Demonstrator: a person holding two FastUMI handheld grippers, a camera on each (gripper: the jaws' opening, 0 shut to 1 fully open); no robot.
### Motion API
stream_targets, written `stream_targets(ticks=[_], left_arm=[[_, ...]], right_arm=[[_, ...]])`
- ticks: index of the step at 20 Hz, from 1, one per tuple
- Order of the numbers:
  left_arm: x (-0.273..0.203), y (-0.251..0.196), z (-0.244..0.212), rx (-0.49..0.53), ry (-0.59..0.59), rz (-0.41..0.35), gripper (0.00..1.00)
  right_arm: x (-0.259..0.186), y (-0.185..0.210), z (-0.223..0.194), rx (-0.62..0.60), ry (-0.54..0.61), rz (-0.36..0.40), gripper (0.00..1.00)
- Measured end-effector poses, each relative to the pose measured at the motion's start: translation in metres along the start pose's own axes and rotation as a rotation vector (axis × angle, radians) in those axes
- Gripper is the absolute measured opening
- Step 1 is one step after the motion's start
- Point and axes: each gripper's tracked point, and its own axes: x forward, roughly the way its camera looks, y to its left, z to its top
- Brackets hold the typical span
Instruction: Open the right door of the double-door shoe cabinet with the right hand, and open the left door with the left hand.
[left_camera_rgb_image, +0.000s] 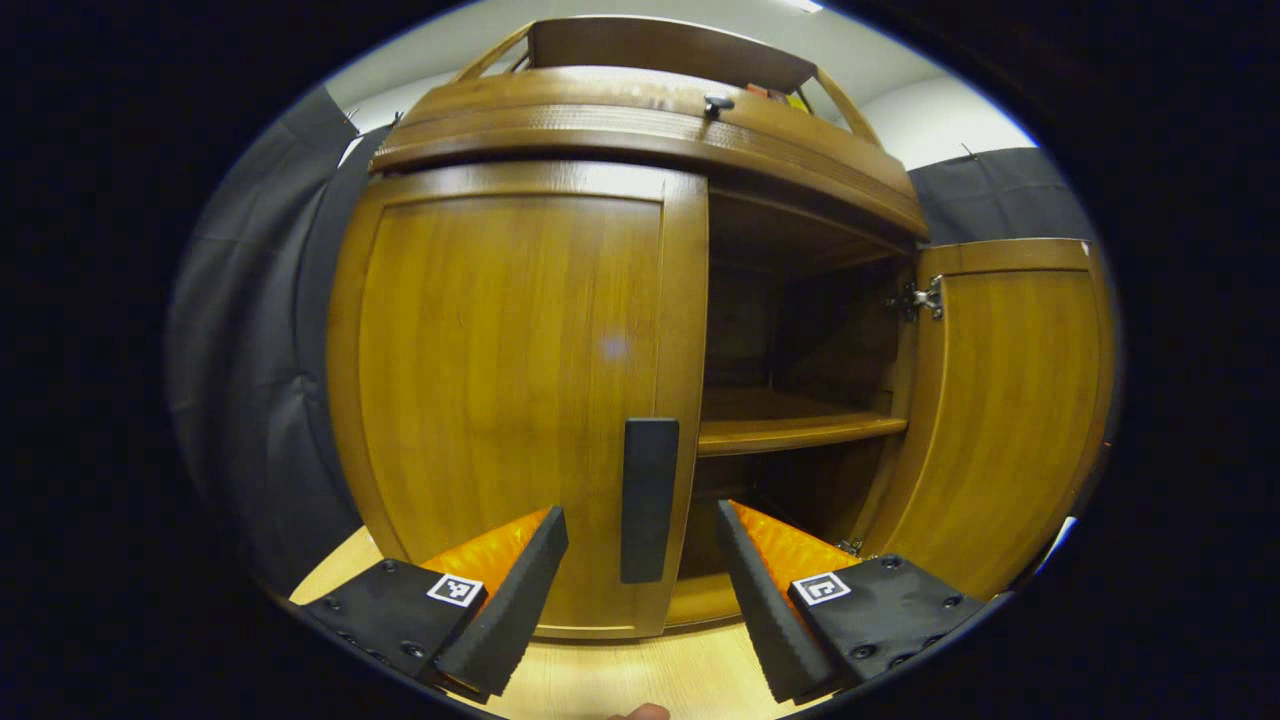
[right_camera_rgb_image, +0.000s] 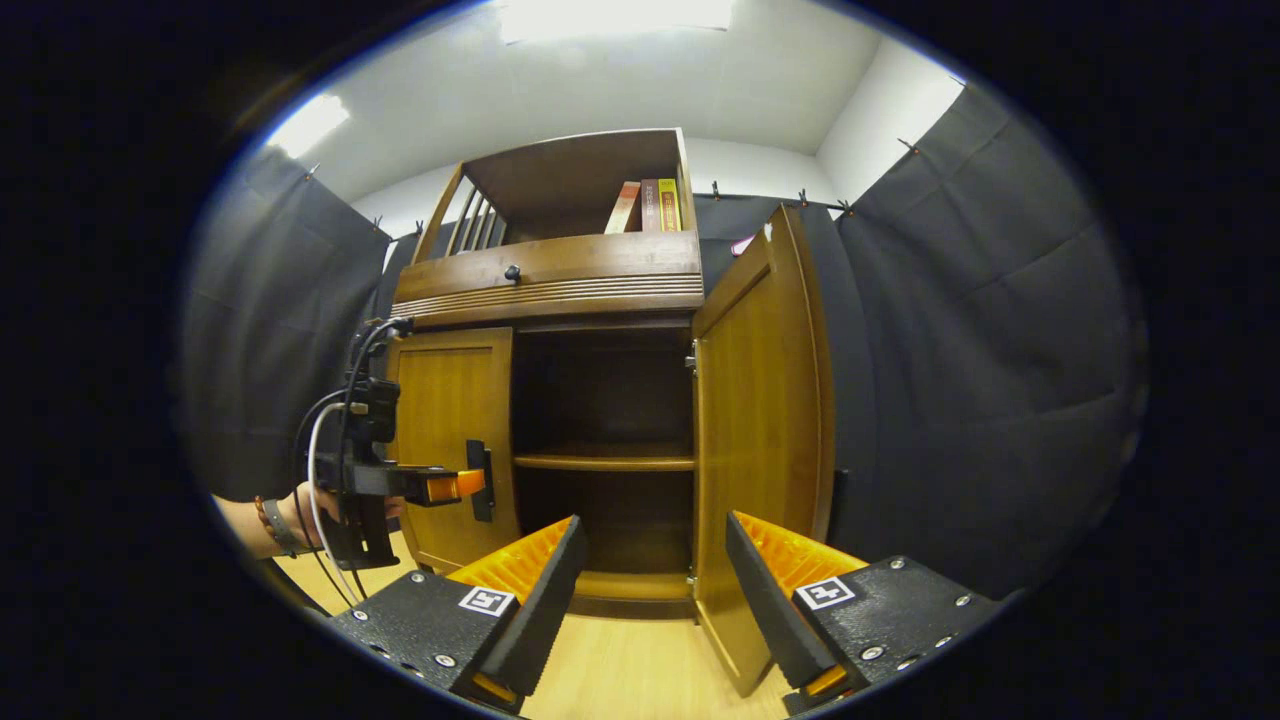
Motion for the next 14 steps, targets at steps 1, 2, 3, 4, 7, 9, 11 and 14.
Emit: stream_targets(ticks=[1,2,3,4,7,9,11,14], left_arm=[[0.008,0.0,0.0,-0.005,-0.004,0.014,0.95],[0.016,0.003,0.0,-0.006,-0.016,0.027,0.95],[0.022,0.008,0.0,0.002,-0.023,0.043,0.95],[0.027,0.011,-0.001,0.017,-0.026,0.058,0.95],[0.04,0.015,0.0,0.051,-0.031,0.062,0.95],[0.044,0.016,-0.002,0.058,-0.026,0.068,0.95],[0.046,0.014,0.001,0.05,-0.042,0.067,0.94],[0.046,0.014,-0.003,0.023,-0.042,0.061,0.87]], right_arm=[[-0.003,-0.001,0.0,0.002,0.003,0.001,0.87],[-0.005,-0.002,0.0,0.007,0.005,0.003,0.87],[-0.007,-0.003,0.0,0.011,0.01,0.003,0.87],[-0.005,-0.003,-0.002,0.013,0.018,0.004,0.87],[-0.004,-0.003,-0.008,0.028,0.033,0.007,0.87],[-0.004,0.0,-0.012,0.039,0.049,0.017,0.87],[-0.003,0.002,-0.015,0.041,0.06,0.025,0.87],[0.0,0.007,-0.017,0.048,0.067,0.041,0.87]])
